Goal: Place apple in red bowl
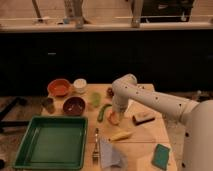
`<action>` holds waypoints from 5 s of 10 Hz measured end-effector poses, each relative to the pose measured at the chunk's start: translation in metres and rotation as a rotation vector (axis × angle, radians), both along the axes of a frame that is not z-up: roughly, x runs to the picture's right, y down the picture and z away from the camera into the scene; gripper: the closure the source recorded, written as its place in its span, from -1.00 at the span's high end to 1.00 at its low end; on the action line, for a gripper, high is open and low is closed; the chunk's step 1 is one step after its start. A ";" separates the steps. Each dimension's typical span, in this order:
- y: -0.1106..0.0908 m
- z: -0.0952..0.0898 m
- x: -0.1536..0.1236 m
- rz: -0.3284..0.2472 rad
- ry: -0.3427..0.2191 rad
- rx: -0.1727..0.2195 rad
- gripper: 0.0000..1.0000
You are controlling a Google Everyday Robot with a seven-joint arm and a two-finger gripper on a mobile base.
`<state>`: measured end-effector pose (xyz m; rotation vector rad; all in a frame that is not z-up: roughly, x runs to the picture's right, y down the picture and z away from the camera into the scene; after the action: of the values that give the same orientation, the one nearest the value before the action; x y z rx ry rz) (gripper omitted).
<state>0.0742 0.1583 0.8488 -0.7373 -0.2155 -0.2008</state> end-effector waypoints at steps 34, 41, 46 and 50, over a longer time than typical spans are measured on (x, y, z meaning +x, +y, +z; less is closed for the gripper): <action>-0.087 -0.082 -0.072 0.109 -0.233 0.043 -1.00; -0.127 -0.059 -0.134 0.038 -0.304 0.070 -1.00; -0.139 -0.043 -0.154 0.048 -0.324 0.099 -1.00; -0.147 -0.038 -0.169 0.115 -0.333 0.219 -1.00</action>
<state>-0.0951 0.0109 0.8113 -0.4689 -0.5425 -0.2327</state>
